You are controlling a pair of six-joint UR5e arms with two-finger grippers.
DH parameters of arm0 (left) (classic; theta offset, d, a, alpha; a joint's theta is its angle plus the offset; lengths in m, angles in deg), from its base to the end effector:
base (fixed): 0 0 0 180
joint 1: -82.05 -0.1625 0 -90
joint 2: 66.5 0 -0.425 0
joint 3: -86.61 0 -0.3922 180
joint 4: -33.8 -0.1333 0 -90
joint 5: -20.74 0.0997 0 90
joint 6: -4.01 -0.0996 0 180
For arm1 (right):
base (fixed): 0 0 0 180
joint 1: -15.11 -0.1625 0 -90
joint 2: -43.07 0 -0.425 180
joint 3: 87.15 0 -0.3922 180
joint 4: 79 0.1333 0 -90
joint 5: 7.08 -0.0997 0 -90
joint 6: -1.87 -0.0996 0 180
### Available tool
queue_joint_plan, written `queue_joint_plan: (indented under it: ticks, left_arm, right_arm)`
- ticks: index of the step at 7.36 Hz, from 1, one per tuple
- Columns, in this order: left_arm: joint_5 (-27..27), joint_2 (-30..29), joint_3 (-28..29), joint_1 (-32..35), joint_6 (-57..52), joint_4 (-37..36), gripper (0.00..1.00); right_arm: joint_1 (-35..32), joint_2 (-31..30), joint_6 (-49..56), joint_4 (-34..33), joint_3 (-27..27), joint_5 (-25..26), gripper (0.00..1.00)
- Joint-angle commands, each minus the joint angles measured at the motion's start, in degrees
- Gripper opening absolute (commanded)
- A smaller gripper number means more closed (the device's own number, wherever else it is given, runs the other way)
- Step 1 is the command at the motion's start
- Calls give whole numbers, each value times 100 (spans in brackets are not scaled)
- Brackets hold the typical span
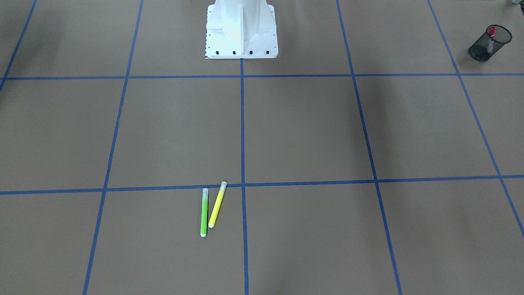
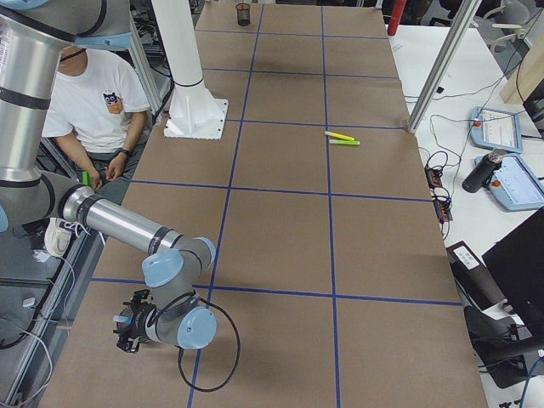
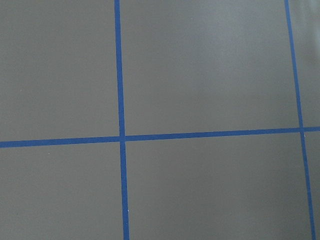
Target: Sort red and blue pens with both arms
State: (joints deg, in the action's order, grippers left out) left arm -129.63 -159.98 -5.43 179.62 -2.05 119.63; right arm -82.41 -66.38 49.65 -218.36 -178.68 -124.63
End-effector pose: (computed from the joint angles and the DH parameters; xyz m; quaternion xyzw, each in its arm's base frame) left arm -0.1144 -0.5064 0.5959 0.0698 0.4980 -0.0055 0.8643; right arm 0.1112 -0.1757 0.8100 -0.3846 -0.4253 -0.1544 0.8046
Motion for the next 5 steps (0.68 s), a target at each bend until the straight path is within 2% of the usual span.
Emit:
queue_joint_plan:
  ticks: [1,2,3,4,5]
  left_arm:
    - [77,14,-103,-1,-44,12,100]
    - [226,23,-130,-1,-44,12,100]
    - [471,41,-130,-10,-70,12,100]
    - [839,41,-139,-1,-88,21,100]
    - [964,41,-130,-10,-88,21,100]
  right_arm:
    - [-4,590,-5,249,-450,-615,100]
    - [-4,661,-14,791,-514,-1028,100]
    - [-4,671,-119,1693,-454,-1207,100]
    - [-4,680,-659,2598,-462,-1321,100]
    - [-4,680,-1326,3408,-462,-1410,100]
